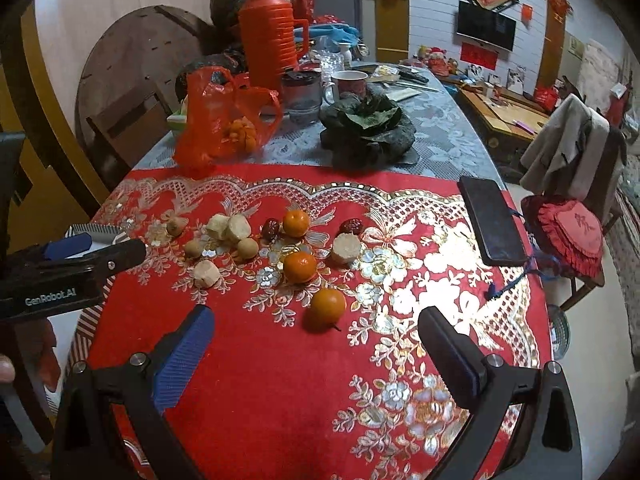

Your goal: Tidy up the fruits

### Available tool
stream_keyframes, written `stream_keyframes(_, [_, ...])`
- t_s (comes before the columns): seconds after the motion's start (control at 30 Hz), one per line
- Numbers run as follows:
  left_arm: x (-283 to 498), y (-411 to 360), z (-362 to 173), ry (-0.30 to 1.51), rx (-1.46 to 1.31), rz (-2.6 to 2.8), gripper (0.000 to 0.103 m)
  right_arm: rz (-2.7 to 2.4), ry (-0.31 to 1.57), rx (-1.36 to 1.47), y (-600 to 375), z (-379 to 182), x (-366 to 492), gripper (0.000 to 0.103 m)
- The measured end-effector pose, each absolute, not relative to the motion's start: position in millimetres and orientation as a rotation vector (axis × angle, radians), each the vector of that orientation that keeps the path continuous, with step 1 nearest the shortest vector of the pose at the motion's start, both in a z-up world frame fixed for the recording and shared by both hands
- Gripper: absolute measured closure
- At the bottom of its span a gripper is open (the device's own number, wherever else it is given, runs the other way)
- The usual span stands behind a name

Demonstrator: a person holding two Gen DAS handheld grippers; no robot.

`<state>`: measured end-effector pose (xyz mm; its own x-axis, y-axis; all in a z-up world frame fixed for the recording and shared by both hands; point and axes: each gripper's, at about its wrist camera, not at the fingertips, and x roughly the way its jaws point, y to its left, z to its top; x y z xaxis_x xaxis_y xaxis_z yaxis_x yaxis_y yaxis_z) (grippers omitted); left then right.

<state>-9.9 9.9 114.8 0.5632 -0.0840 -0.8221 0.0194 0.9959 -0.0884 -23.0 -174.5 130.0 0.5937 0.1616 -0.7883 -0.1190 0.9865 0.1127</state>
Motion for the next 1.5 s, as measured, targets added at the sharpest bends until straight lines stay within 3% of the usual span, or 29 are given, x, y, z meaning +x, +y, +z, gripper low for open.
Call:
stream_keyframes(0.27, [-5,15,110,1.004,-0.071,-0.083,0.0,0.122,0.963,0.04,-173,141,-24,0.0])
stream_keyframes(0.6, [9,37,68,1.096,-0.142,-0.102,0.0,0.054,1.02,0.049,-181,119,-35,0.0])
stream_keyframes(1.07, [27,-8,48,1.164,-0.085,0.016,0.0,0.28,1.022,0.005,-203,100,-9,0.0])
stream_keyframes(1.5, [50,-4,26,1.188,-0.097,0.03,0.0,0.278,1.051,0.048,-213,80,14,0.001])
